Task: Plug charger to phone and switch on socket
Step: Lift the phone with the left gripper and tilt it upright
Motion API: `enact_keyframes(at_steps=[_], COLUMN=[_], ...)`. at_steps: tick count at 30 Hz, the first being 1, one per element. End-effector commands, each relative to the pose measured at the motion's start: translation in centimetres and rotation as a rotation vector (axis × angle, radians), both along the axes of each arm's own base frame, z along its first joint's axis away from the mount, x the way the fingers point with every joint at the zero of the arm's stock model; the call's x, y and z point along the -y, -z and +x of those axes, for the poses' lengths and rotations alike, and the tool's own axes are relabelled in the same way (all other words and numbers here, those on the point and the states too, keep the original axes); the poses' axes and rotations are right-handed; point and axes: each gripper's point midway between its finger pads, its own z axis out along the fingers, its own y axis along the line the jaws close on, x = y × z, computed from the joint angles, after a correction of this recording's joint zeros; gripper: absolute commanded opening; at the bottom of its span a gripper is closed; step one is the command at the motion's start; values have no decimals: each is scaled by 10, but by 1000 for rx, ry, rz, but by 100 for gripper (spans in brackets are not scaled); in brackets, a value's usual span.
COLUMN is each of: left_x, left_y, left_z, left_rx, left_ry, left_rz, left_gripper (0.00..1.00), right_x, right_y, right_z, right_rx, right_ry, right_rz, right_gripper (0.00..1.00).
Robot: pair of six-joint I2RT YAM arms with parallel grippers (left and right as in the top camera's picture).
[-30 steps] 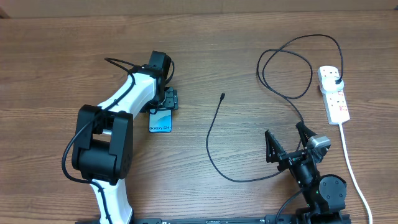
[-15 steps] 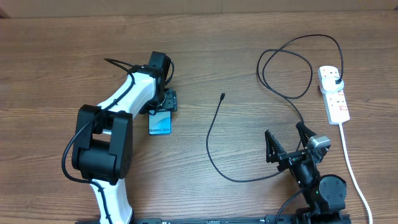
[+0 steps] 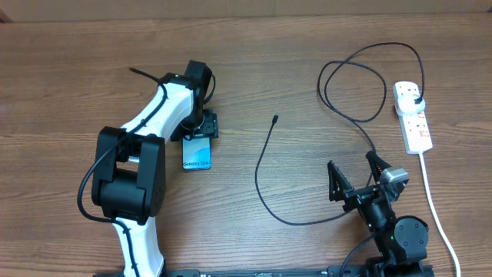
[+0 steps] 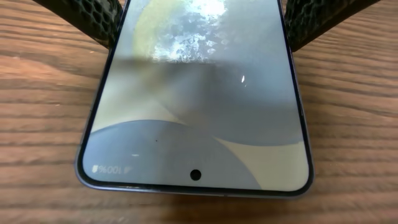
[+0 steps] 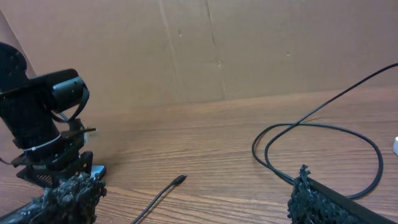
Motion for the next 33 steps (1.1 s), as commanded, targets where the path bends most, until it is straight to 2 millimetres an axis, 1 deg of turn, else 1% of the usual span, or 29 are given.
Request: enact_keyframes(at_steps=[1, 6, 9, 13, 17, 24, 33], left_x=[4, 11, 21, 39, 59, 92, 120], left_y=[-13, -27, -36, -46, -53, -66, -85], left_z=[15, 22, 25, 25, 21, 9, -2], left_rx=[40, 51, 51, 35, 3, -83, -190], left_ry=[-19, -32, -35, -51, -55, -122, -206], left_rz=[-10, -46, -97, -201, -317, -522, -710], left_gripper=[74, 74, 74, 74, 73, 72, 71], right_x=[2, 2, 2, 2, 2, 2, 2], right_y=[2, 2, 2, 2, 2, 2, 2], right_z=[1, 1, 1, 1, 1, 1, 1], right_rx=[4, 4, 4, 4, 4, 4, 4], right_ry=[13, 13, 13, 13, 13, 13, 13], right_rz=[-1, -1, -1, -1, -1, -1, -1], right_gripper=[100, 100, 100, 100, 100, 100, 100])
